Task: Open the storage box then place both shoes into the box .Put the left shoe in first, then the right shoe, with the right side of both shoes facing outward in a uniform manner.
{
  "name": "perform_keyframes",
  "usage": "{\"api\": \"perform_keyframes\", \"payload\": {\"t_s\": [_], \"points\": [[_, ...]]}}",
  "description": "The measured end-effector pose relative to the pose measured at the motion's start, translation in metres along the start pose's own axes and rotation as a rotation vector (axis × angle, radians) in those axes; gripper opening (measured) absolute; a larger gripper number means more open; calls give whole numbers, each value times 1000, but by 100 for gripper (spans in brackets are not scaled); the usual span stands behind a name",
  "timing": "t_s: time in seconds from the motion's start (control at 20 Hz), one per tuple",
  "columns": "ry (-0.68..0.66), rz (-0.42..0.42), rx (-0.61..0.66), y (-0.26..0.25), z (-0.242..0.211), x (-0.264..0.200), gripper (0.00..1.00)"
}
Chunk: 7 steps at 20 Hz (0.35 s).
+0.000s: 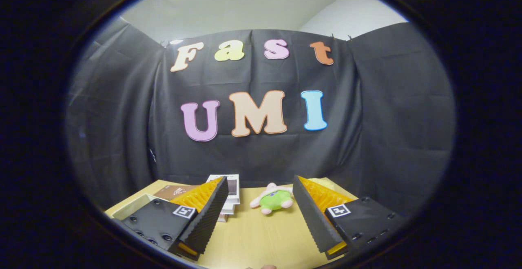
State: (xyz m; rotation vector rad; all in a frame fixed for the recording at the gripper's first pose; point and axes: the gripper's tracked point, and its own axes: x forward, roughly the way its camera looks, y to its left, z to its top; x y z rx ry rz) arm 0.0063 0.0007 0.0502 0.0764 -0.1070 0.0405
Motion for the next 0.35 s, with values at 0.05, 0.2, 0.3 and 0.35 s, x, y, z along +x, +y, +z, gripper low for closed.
{"api": "perform_keyframes", "payload": {"t_s": [0.05, 0.2, 0.3, 0.35], "points": [[-2, 8, 4, 0, -2, -3, 100], [-3, 12, 16, -5, -6, -8, 100], [5, 4, 23, -11, -10, -12, 100], [7, 0, 23, -13, -12, -14, 100]]}}
